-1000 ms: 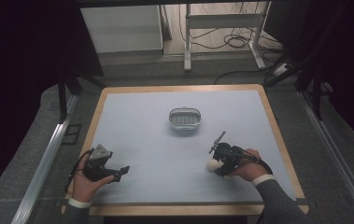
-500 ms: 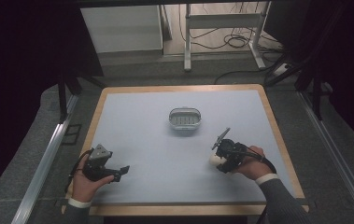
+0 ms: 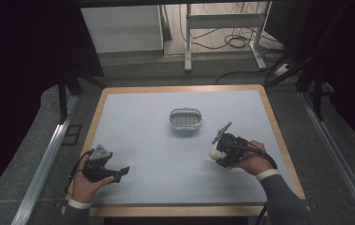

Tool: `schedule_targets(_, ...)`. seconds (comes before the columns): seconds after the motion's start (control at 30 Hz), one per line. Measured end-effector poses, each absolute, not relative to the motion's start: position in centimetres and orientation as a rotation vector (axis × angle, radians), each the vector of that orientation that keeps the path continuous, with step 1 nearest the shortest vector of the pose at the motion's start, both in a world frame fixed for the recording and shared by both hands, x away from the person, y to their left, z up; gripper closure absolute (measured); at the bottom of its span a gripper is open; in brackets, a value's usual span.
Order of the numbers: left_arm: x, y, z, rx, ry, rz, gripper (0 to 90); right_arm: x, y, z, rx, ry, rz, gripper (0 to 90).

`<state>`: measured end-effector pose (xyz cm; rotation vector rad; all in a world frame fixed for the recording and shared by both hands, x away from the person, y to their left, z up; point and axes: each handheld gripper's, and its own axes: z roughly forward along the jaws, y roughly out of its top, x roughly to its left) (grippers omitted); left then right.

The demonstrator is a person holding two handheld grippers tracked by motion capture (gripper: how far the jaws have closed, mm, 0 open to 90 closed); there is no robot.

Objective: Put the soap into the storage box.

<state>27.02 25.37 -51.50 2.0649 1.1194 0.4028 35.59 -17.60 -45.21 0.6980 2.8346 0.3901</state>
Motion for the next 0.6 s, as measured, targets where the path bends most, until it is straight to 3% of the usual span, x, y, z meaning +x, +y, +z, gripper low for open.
schedule_targets(0.6,27.0,25.3,-51.5,2.069,1.117,0.402,8.1,37.5,-16.9,-43.7,0.687,2.810,0.397,49.5)
